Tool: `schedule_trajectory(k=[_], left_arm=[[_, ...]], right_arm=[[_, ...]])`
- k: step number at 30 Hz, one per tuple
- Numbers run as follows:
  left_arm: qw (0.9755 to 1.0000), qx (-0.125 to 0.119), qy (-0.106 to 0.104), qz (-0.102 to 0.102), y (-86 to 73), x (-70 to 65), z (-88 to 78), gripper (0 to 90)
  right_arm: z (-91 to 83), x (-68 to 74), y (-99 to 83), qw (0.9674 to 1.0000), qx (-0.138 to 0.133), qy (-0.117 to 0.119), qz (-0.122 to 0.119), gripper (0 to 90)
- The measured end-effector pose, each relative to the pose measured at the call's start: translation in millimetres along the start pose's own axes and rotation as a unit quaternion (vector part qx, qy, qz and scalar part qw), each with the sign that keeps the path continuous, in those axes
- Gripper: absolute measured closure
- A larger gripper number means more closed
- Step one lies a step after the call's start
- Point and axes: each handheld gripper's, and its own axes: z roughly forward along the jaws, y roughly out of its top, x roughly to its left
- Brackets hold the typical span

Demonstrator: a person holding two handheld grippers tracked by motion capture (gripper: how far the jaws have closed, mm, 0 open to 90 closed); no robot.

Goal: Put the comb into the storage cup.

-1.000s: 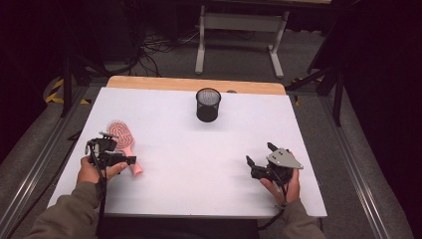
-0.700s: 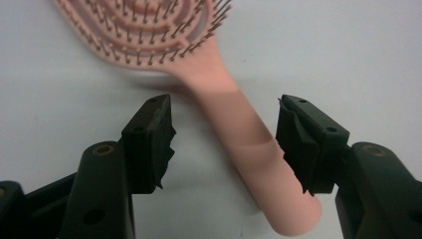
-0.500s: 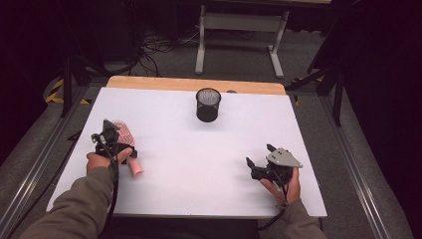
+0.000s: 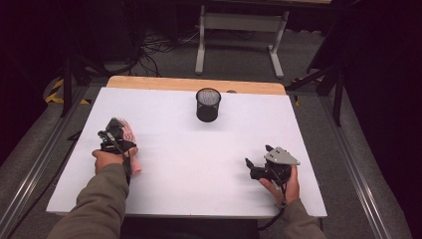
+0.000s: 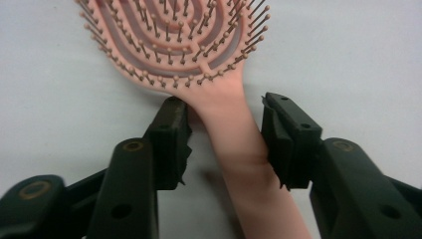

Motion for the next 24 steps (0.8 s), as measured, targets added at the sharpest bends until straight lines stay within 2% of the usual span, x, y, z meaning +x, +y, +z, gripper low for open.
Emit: schedule_trajectory(k=[3, 4, 6, 8, 11, 14, 17, 19, 20, 22, 24], left_arm=[[0.9997, -0.021, -0.005, -0.009, -3.6, 4.0, -0.2, 65.4], [0.9997, -0.025, -0.006, -0.005, -4.5, 3.8, -0.1, 67.0], [0.9997, -0.023, -0.01, 0.007, -4.2, 5.3, -1.4, 68.2], [0.9989, -0.028, 0.002, 0.037, -4.1, 5.1, -3.5, 70.6], [0.9981, -0.032, -0.004, 0.053, -3.9, 7.3, -4.5, 71.0], [0.9957, -0.045, -0.012, 0.08, -4.9, 10.1, -8.6, 71.4], [0.9911, -0.07, -0.02, 0.112, -4.2, 14.0, -13.8, 72.0], [0.9893, -0.076, -0.024, 0.123, -4.3, 16.6, -16.4, 72.3], [0.9879, -0.085, -0.034, 0.125, -4.8, 18.5, -16.1, 72.6], [0.9861, -0.092, -0.034, 0.134, -4.5, 20.8, -17.3, 73.0], [0.9835, -0.1, -0.048, 0.143, -3.6, 22.7, -16.8, 74.3]], right_arm=[[0.0, 0.1, -0.2, 1.0, 0.003, 0.002, -0.002, 15.1], [0.2, 0.0, -0.3, 1.0, 0.004, 0.002, 0.0, 15.1], [0.4, 0.0, -0.5, 1.0, 0.006, 0.003, -0.001, 15.1], [0.6, -0.3, -0.8, 1.0, 0.006, 0.005, 0.0, 15.1], [0.4, -0.7, -1.0, 1.0, 0.006, 0.007, 0.0, 15.0], [-0.6, -0.4, -1.1, 1.0, 0.002, 0.01, -0.001, 15.0], [-1.2, 0.0, -1.0, 0.9999, -0.003, 0.01, -0.006, 14.8], [-1.1, -0.2, -1.4, 0.9999, -0.004, 0.01, -0.006, 14.7], [-1.1, -0.5, -1.7, 0.9999, -0.006, 0.008, -0.004, 14.7], [-1.2, -0.9, -1.9, 0.9999, -0.008, 0.007, -0.004, 14.7], [-1.4, -1.2, -2.0, 0.9999, -0.01, 0.005, -0.004, 14.7]])
